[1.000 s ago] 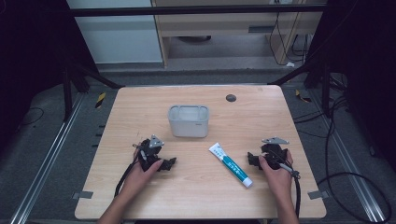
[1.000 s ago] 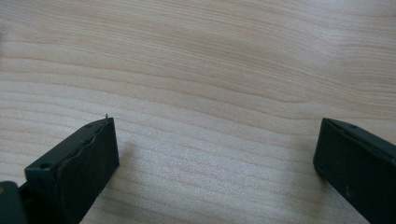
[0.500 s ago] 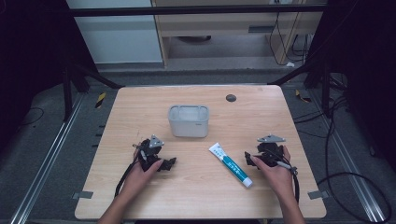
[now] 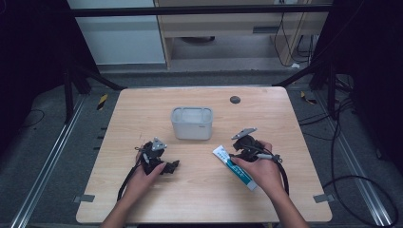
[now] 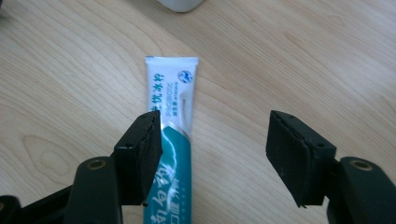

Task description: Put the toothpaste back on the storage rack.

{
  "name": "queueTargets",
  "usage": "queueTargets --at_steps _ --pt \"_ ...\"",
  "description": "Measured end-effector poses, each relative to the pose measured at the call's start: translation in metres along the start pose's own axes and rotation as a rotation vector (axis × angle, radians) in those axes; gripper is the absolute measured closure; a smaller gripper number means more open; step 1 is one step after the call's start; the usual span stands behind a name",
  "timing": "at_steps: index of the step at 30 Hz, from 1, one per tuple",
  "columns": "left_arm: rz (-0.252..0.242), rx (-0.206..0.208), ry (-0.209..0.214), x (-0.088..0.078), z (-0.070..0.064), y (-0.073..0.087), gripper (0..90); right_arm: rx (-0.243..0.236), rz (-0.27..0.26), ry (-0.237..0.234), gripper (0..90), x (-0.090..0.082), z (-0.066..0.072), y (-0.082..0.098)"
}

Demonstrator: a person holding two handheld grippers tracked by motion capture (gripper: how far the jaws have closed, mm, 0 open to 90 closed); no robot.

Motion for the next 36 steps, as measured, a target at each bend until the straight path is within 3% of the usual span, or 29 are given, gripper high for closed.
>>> queueTargets --at_steps 5,14,17,19,20,25,36 --pt "0.001 0.000 0.001 0.000 0.000 0.000 0.0 -0.047 0.042 -0.023 40.1 0.002 0.007 -0.015" --pt "0.001 0.000 0.001 0.000 0.000 0.000 0.0 -0.029 0.091 -0.072 37.7 0.015 0.009 -0.026" --pt "0.000 0.000 0.001 0.000 0.000 0.000 0.0 -0.019 0.116 -0.090 43.3 0.019 0.010 -0.029" --pt "0.001 0.000 0.001 0.000 0.000 0.000 0.0 -0.025 0.121 -0.094 45.8 0.021 0.010 -0.029" --pt "0.001 0.001 0.001 0.000 0.000 0.000 0.0 -0.022 0.138 -0.105 52.3 0.026 0.011 -0.030" --pt "0.001 0.001 0.002 0.000 0.000 0.000 0.0 -0.032 0.186 -0.113 57.2 0.039 0.012 -0.028" --pt "0.001 0.001 0.002 0.000 0.000 0.000 0.0 0.001 0.218 -0.129 52.8 0.049 0.020 -0.021"
Point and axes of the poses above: each handheld gripper's, and its own axes: x roughly forward along the jaws, y roughly out of its underside, z roughly to its left, the point moved 4 cm from there along x, roughly forward along the jaws, and after that the axes turned 5 degrees about y, right-handed, at the moved point
